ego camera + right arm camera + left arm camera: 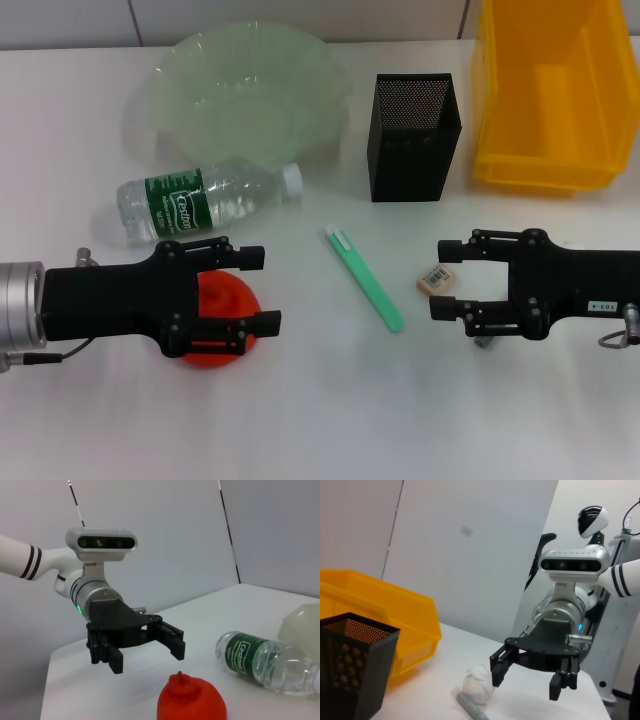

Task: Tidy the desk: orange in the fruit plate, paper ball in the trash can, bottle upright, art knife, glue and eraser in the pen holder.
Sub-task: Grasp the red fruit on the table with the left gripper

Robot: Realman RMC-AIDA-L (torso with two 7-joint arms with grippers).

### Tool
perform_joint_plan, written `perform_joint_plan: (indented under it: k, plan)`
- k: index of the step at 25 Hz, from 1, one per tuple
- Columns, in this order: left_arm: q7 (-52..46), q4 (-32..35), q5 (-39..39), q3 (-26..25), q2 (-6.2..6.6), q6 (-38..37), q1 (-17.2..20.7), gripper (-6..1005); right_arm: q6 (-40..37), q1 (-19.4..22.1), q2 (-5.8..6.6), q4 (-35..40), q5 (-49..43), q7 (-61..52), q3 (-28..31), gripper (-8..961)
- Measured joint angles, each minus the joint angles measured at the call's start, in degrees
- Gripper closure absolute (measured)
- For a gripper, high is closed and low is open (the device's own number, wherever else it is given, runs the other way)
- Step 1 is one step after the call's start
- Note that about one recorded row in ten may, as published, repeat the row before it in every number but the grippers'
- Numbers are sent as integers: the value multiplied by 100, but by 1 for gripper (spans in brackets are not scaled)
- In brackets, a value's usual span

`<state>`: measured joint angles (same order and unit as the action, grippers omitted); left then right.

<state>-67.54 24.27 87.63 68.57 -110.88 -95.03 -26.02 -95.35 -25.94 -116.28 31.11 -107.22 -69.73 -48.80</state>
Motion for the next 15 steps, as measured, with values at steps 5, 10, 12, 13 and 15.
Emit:
perform_joint_plan:
  k: [5,10,12,13,15]
  plan:
    - [190,9,-1,-45,31,278,150,158,3,-25,0,8,0,2,23,219]
    - [527,8,0,-153,45,655,361,159,7,-39,12,11,0,4,38,222]
    - [577,7,22,-153,58,769,415,159,8,-40,16,18,0,4,62,224]
    - [589,7,53,-153,61,815,431,159,9,-41,16,21,0,4,79,224]
    - [627,7,179,-152,60,921,458,158,9,-45,17,21,0,4,97,226]
